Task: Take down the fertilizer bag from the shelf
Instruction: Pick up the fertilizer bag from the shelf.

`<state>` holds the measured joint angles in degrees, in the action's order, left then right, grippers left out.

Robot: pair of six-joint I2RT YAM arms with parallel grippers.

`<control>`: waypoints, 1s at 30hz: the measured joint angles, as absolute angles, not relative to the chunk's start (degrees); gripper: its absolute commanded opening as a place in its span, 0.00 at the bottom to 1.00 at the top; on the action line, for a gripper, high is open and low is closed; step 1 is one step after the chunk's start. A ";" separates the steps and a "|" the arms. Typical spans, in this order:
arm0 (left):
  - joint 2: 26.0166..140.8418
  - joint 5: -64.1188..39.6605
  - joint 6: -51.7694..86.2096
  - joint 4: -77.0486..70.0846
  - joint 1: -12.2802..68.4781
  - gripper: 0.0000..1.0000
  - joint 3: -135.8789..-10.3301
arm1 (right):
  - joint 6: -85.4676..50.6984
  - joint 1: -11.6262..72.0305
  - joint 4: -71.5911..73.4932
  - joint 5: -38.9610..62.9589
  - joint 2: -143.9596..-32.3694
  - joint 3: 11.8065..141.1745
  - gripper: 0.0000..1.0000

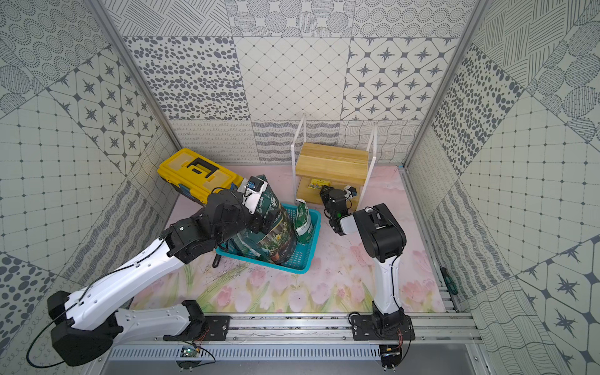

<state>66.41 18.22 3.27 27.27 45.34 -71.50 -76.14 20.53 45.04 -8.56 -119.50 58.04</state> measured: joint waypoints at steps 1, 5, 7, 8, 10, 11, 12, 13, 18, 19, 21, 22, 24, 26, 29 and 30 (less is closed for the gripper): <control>66.32 18.24 3.27 27.27 45.34 1.00 -71.50 | -76.29 20.56 45.06 -8.69 -119.83 58.46 0.53; 66.04 18.39 3.27 27.29 45.34 1.00 -71.50 | -76.84 20.53 44.71 -9.19 -120.79 59.86 0.35; 65.87 18.41 3.27 27.29 45.34 1.00 -71.50 | -77.19 20.51 44.40 -9.41 -121.16 60.29 0.15; 65.80 18.41 3.27 27.29 45.34 1.00 -71.50 | -77.19 20.51 44.12 -9.45 -121.19 60.29 0.08; 65.65 18.44 3.27 27.29 45.34 1.00 -71.48 | -77.14 20.49 44.01 -9.65 -121.16 60.27 0.00; 65.54 18.46 3.27 27.29 45.32 1.00 -71.44 | -76.90 20.49 44.01 -9.67 -121.16 60.25 0.00; 65.39 18.48 3.27 27.29 45.32 1.00 -71.37 | -76.58 20.49 43.99 -9.63 -121.12 60.12 0.00; 65.32 18.52 3.27 27.29 45.32 1.00 -71.33 | -76.36 20.49 44.12 -9.61 -121.08 59.88 0.00; 64.77 18.61 3.27 27.29 45.25 1.00 -70.59 | -75.40 20.49 44.34 -9.50 -118.65 56.16 0.00; 64.73 18.61 3.29 27.24 45.23 1.00 -70.46 | -75.20 20.49 44.40 -9.47 -117.86 55.40 0.00; 64.55 18.61 3.29 27.24 45.23 1.00 -70.22 | -74.76 20.49 44.51 -9.50 -115.66 53.39 0.00; 64.49 18.59 3.29 27.24 45.23 1.00 -70.11 | -74.63 20.49 44.62 -9.52 -114.67 52.42 0.00; 64.42 18.59 3.29 27.20 45.23 1.00 -69.91 | -74.50 20.49 44.88 -9.61 -112.55 50.19 0.00; 64.42 18.59 3.29 27.22 45.23 1.00 -69.78 | -74.39 20.49 45.19 -8.99 -111.11 48.62 0.00; 64.42 18.59 3.29 27.20 45.23 1.00 -69.76 | -74.15 20.60 45.67 -8.69 -109.60 46.68 0.00; 64.42 18.59 3.29 27.20 45.23 1.00 -69.73 | -74.06 20.78 45.76 -8.60 -108.84 45.98 0.00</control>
<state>64.42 18.59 3.29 27.20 45.23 -69.73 -74.06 20.78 45.76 -8.60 -108.84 45.98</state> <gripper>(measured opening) 0.997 0.047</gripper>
